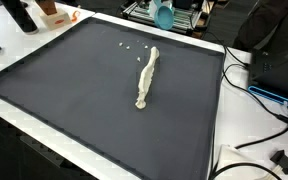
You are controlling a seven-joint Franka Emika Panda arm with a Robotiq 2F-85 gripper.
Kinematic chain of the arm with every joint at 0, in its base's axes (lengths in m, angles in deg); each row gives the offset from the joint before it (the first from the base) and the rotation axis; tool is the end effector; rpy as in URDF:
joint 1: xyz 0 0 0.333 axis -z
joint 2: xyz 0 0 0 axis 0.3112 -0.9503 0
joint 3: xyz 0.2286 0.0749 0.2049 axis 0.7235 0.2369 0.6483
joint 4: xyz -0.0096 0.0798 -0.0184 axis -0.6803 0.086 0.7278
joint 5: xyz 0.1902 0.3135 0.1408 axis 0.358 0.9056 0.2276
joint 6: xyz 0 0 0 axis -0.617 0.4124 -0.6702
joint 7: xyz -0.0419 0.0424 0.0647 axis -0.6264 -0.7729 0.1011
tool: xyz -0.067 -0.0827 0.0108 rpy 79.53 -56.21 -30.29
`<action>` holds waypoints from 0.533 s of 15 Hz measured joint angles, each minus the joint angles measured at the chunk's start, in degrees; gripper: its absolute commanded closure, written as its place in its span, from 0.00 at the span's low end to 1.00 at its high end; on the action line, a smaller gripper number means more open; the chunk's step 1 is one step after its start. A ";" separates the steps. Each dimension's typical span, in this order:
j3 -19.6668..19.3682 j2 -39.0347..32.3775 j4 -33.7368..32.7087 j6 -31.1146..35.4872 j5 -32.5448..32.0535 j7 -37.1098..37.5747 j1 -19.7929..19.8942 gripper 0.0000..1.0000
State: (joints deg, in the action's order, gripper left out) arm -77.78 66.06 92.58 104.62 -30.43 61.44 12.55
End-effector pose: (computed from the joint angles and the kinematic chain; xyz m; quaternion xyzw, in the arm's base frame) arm 0.4432 0.0267 0.3961 -0.9036 0.1863 -0.0604 0.3809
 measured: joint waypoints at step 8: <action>0.27 -6.65 -0.21 0.28 14.93 -8.66 2.10 0.75</action>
State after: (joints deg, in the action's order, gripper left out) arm -77.50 59.40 92.37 104.90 -15.50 52.77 14.65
